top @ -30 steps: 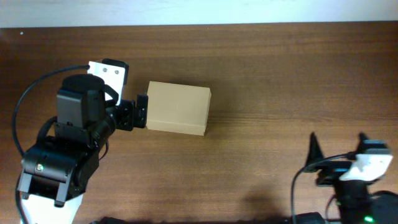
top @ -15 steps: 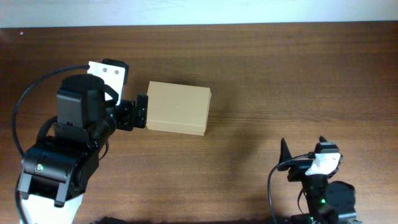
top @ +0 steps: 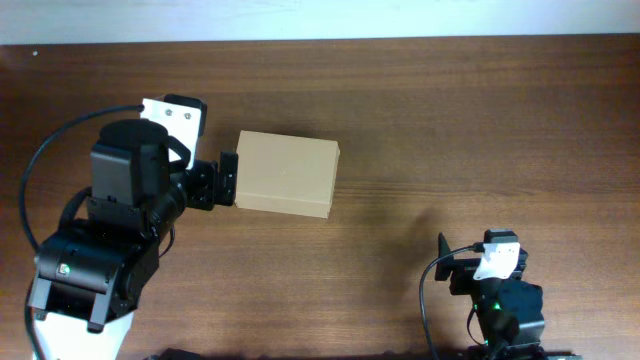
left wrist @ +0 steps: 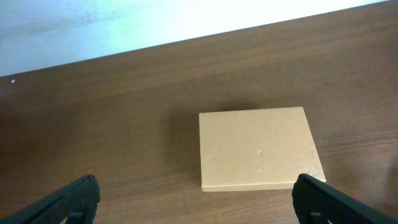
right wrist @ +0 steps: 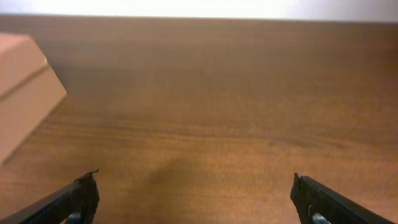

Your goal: Pack container

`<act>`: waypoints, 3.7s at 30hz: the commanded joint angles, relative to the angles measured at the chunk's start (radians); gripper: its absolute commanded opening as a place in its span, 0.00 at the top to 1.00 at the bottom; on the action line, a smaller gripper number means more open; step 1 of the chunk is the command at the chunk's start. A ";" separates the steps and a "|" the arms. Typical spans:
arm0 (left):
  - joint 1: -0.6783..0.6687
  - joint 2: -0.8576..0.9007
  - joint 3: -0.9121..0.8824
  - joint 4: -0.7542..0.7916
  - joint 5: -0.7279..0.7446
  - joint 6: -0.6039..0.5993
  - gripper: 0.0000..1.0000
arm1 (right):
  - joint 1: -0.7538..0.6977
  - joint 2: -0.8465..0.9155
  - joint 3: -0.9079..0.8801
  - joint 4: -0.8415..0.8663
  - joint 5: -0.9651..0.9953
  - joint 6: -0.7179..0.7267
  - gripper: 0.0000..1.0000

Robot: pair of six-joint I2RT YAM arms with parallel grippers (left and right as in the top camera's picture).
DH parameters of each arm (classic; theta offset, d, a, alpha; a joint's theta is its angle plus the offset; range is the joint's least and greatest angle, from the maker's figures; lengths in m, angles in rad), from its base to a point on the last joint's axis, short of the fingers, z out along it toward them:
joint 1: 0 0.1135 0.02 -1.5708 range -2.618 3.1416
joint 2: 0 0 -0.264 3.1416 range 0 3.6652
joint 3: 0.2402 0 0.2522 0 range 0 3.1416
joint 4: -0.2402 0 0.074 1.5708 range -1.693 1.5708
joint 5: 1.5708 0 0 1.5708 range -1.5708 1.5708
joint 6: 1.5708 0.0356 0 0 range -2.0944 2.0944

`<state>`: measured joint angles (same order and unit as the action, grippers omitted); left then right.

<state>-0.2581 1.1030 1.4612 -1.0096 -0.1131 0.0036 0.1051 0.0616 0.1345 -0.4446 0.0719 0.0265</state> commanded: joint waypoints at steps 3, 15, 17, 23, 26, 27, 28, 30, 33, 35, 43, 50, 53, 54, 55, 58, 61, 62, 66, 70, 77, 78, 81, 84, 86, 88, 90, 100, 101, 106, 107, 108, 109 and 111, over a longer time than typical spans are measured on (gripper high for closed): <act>-0.004 -0.008 -0.002 -0.001 -0.008 0.008 0.01 | -0.008 -0.027 -0.010 0.015 -0.009 0.012 0.01; -0.004 -0.008 -0.002 -0.001 -0.008 0.008 0.01 | -0.008 -0.028 -0.010 0.014 -0.009 0.012 0.01; -0.004 -0.008 -0.002 -0.001 -0.008 0.009 0.00 | -0.008 -0.028 -0.010 0.014 -0.009 0.012 0.01; -0.004 -0.008 -0.002 -0.001 -0.008 0.008 0.00 | -0.008 -0.028 -0.010 0.014 -0.009 0.012 0.01; -0.004 -0.008 -0.002 0.000 -0.008 0.009 0.00 | -0.008 -0.028 -0.010 0.014 -0.009 0.012 0.01; -0.004 -0.005 -0.002 -0.001 -0.008 0.008 0.00 | -0.008 -0.028 -0.010 0.014 -0.009 0.012 0.01; -0.003 -0.005 -0.002 -0.001 -0.008 0.009 0.01 | -0.008 -0.028 -0.010 0.014 -0.009 0.012 0.01; 0.011 -0.027 -0.005 -0.001 -0.007 0.008 0.01 | -0.008 -0.028 -0.010 0.014 -0.009 0.012 0.01; 0.077 -0.108 -0.048 0.000 -0.007 0.008 0.00 | -0.008 -0.028 -0.010 0.014 -0.009 0.012 0.01; 0.135 -0.180 -0.110 0.000 -0.008 0.008 0.00 | -0.008 -0.028 -0.010 0.014 -0.009 0.012 0.01; 0.237 -0.537 -0.600 0.448 -0.099 0.010 0.00 | -0.008 -0.028 -0.010 0.014 -0.009 0.012 0.01; 0.237 -0.789 -1.044 0.930 -0.119 0.009 0.01 | -0.008 -0.028 -0.010 0.014 -0.009 0.012 0.01; 0.237 -0.865 -1.160 1.001 -0.119 0.009 0.00 | -0.008 -0.028 -0.010 0.014 -0.009 0.012 0.01; 0.237 -0.888 -1.192 1.011 -0.119 0.009 0.00 | -0.008 -0.028 -0.010 0.014 -0.009 0.012 0.01; 0.237 -0.908 -1.217 1.017 -0.119 0.009 0.00 | -0.008 -0.028 -0.010 0.014 -0.009 0.012 0.01; 0.237 -0.958 -1.283 1.036 -0.120 0.009 0.00 | -0.008 -0.028 -0.010 0.014 -0.009 0.012 0.01; 0.237 -0.994 -1.333 1.036 -0.120 0.009 0.00 | -0.008 -0.028 -0.010 0.014 -0.009 0.012 0.01; 0.237 -1.005 -1.345 1.036 -0.120 0.009 0.00 | -0.008 -0.028 -0.010 0.014 -0.009 0.012 0.01; 0.232 -1.048 -1.386 1.036 -0.120 0.009 0.00 | -0.008 -0.028 -0.010 0.014 -0.009 0.012 0.01; 0.217 -1.085 -1.430 1.035 -0.120 0.009 0.00 | -0.008 -0.028 -0.010 0.014 -0.009 0.012 0.01; 0.206 -1.094 -1.453 0.957 -0.119 0.009 0.00 | -0.008 -0.028 -0.010 0.014 -0.009 0.012 0.01; 0.206 -1.094 -1.453 0.949 -0.119 0.009 0.00 | -0.008 -0.028 -0.010 0.014 -0.009 0.012 0.01; 0.206 -1.093 -1.453 0.949 -0.119 0.009 0.00 | -0.008 -0.028 -0.010 0.014 -0.009 0.012 0.01; 0.206 -1.093 -1.453 0.949 -0.119 0.009 0.00 | -0.008 -0.028 -0.010 0.014 -0.009 0.012 0.01; 0.206 -1.093 -1.453 0.949 -0.119 0.009 0.00 | -0.008 -0.028 -0.010 0.014 -0.009 0.012 0.01; 0.206 -1.093 -1.453 0.949 -0.119 0.009 0.00 | -0.008 -0.028 -0.010 0.014 -0.009 0.012 0.01; 0.206 -1.093 -1.453 0.949 -0.119 0.009 0.00 | -0.008 -0.028 -0.010 0.014 -0.009 0.012 0.01; 0.206 -1.093 -1.453 0.949 -0.119 0.009 0.00 | -0.008 -0.028 -0.010 0.014 -0.009 0.012 0.01; 0.206 -1.093 -1.453 0.949 -0.119 0.009 0.00 | -0.008 -0.028 -0.010 0.014 -0.009 0.012 0.01; 0.206 -1.093 -1.453 0.949 -0.119 0.009 0.00 | -0.008 -0.028 -0.010 0.014 -0.009 0.012 0.01; 0.206 -1.093 -1.453 0.949 -0.119 0.009 0.00 | -0.008 -0.028 -0.010 0.014 -0.009 0.012 0.01; 0.206 -1.093 -1.453 0.949 -0.119 0.009 0.01 | -0.008 -0.028 -0.010 0.014 -0.009 0.012 0.01; 0.206 -1.093 -1.453 0.949 -0.119 0.009 0.00 | -0.008 -0.028 -0.010 0.014 -0.009 0.012 0.01; 0.206 -1.093 -1.453 0.949 -0.119 0.009 0.01 | -0.008 -0.028 -0.010 0.014 -0.009 0.012 0.01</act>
<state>-0.0486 0.0212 0.0147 -0.0589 -0.2218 0.0040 0.1043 0.0437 0.1326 -0.4328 0.0650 0.0269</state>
